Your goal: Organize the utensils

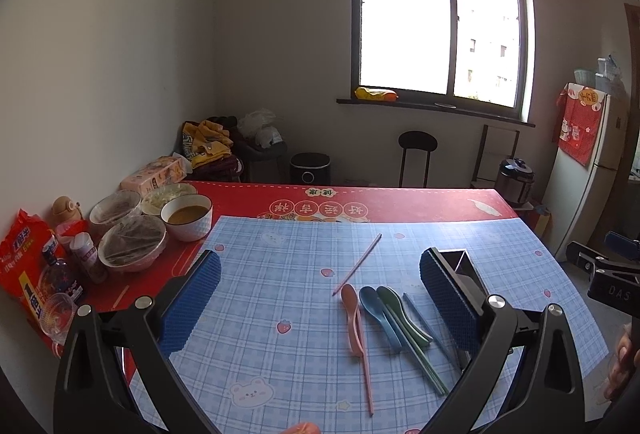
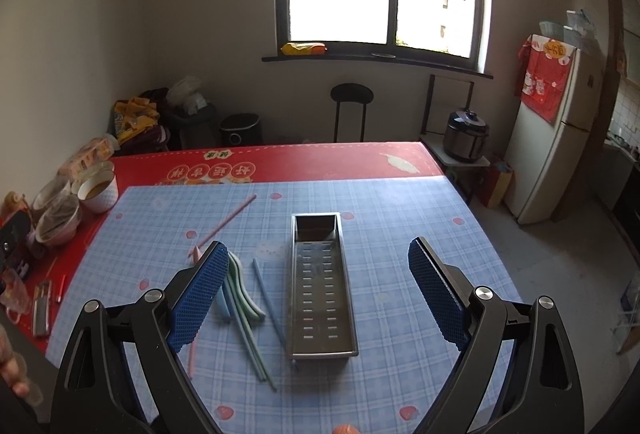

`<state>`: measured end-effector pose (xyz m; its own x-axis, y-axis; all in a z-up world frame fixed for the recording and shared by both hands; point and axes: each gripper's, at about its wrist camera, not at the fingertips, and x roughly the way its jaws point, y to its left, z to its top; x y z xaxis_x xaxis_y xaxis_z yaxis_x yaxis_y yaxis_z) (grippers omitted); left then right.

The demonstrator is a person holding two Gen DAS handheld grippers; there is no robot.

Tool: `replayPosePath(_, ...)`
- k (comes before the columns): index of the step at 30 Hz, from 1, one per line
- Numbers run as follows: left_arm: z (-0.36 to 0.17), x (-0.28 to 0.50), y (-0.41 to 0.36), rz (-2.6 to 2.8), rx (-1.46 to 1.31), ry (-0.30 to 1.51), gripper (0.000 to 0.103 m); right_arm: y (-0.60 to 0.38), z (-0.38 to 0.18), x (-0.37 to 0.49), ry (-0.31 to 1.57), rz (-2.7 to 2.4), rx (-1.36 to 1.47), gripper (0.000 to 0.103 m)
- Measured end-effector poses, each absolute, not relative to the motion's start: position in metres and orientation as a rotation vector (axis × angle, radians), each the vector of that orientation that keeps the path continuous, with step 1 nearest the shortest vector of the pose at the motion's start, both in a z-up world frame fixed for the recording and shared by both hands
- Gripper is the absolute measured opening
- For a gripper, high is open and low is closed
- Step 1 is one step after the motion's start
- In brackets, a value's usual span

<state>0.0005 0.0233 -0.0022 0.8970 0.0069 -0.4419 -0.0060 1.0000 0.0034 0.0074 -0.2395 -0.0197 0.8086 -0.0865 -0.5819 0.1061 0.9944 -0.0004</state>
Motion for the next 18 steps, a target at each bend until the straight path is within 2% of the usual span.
replayPosePath(18,-0.006,0.008,0.009,0.022,0.016,0.49,0.098,-0.252,-0.027,0.018,0.644,-0.076,0.052,0.089)
